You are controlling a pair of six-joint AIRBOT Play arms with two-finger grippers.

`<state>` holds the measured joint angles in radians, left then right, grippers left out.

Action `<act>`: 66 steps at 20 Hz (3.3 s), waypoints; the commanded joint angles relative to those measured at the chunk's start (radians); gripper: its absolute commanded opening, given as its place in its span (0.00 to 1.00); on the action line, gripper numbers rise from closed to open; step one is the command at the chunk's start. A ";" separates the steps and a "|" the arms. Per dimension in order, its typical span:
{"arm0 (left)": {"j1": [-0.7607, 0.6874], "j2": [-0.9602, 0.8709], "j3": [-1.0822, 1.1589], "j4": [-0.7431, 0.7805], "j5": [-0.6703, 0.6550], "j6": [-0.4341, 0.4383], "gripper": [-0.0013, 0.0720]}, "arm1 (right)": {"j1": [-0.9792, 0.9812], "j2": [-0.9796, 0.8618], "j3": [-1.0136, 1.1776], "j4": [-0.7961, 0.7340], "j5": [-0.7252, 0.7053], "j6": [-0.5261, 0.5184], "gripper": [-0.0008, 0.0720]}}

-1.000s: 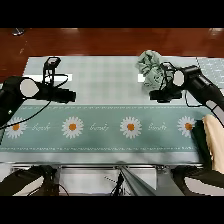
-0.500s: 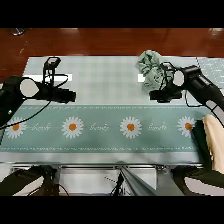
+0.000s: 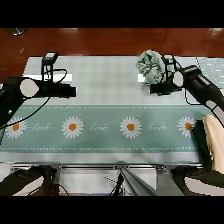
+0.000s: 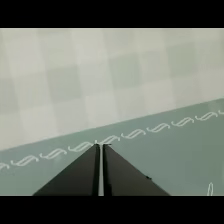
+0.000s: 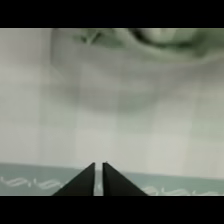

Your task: Fold the shirts.

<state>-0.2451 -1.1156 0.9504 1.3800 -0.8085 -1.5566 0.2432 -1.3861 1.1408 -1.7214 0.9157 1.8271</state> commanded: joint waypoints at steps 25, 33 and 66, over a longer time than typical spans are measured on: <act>0.159 -0.122 0.102 -0.020 -0.409 0.104 0.98 | -0.295 -0.450 0.837 0.495 0.290 -0.283 0.05; 0.218 0.359 -0.247 -0.454 -0.338 0.238 0.98 | -0.257 0.018 0.918 0.530 0.231 -0.411 0.05; 0.219 0.518 -0.365 -0.454 -0.171 0.202 0.98 | 0.437 -0.007 0.042 0.956 0.002 -0.438 0.89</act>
<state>-0.0269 -0.5987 0.5854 0.9237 -0.9764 -1.3552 0.6254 -1.3121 1.2011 -0.8291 0.9661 1.3731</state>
